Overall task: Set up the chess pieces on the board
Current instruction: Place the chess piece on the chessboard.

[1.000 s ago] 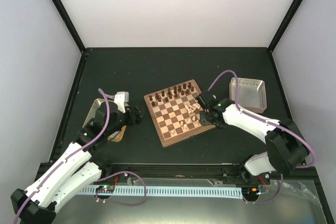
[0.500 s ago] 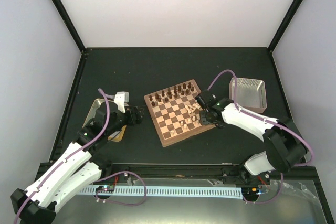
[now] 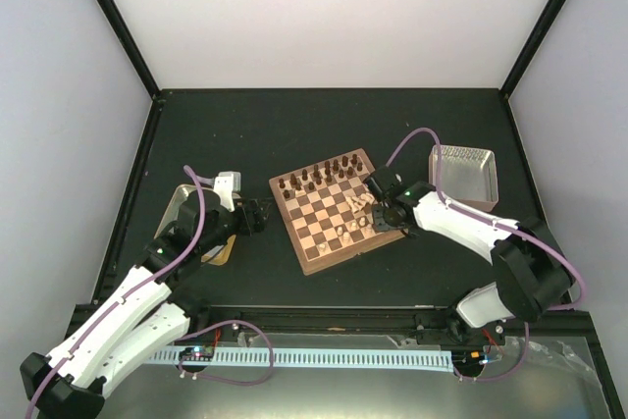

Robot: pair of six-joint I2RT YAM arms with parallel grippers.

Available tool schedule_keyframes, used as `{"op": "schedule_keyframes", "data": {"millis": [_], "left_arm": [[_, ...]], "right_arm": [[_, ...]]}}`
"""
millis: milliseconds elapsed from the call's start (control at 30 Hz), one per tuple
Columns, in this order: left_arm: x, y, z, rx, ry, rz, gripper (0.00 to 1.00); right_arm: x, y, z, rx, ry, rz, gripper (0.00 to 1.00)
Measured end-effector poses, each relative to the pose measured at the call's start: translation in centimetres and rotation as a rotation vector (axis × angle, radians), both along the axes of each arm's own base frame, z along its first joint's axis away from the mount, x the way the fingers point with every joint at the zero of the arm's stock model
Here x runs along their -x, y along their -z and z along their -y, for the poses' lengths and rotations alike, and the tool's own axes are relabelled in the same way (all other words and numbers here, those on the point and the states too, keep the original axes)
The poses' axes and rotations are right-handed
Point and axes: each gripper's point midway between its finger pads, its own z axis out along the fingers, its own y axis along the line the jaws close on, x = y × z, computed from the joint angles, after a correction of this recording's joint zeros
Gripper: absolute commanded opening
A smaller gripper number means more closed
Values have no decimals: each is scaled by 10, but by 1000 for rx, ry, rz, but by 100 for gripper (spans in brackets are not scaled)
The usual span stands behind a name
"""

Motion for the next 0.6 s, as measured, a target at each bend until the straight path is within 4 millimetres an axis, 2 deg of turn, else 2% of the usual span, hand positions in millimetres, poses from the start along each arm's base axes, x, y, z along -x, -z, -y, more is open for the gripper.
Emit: {"op": "schedule_keyframes", "data": {"millis": [167,400,600], "left_arm": [[0,0,0,0,0,0,81],[0,0,0,0,-1,0,81],[0,0,0,0,-1,0,81]], "right_arm": [[-6,2,-3,9,-15,11,25],[-9,4,-2,24,-26,20,14],[-10,3,0,35,-24,30,12]]}}
